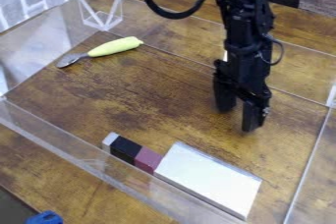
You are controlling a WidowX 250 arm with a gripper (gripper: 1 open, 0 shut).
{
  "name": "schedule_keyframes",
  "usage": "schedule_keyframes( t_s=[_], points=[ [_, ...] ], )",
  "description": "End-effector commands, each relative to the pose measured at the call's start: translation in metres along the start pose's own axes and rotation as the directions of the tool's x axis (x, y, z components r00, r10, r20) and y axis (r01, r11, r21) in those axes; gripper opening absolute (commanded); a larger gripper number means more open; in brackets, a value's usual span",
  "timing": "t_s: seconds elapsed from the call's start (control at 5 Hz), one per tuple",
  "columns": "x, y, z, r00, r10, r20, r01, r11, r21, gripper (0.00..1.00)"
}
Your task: Move the toy knife to the right side of the table
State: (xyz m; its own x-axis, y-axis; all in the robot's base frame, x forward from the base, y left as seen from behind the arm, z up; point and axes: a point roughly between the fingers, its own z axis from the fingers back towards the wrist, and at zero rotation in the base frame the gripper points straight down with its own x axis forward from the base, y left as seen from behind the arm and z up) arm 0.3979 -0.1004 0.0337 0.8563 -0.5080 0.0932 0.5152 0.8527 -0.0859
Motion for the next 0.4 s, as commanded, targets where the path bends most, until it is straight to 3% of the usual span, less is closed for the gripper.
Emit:
schedule_keyframes(
  t_s=[0.0, 0.2],
  points=[
    [0.0006, 0.0181, 0.0291, 0.999, -0.003, 0.046, 0.002, 1.0, 0.021, 1.0],
    [-0.006, 0.0275, 0.036, 1.0, -0.005, 0.023, 0.004, 1.0, 0.024, 1.0]
  ],
)
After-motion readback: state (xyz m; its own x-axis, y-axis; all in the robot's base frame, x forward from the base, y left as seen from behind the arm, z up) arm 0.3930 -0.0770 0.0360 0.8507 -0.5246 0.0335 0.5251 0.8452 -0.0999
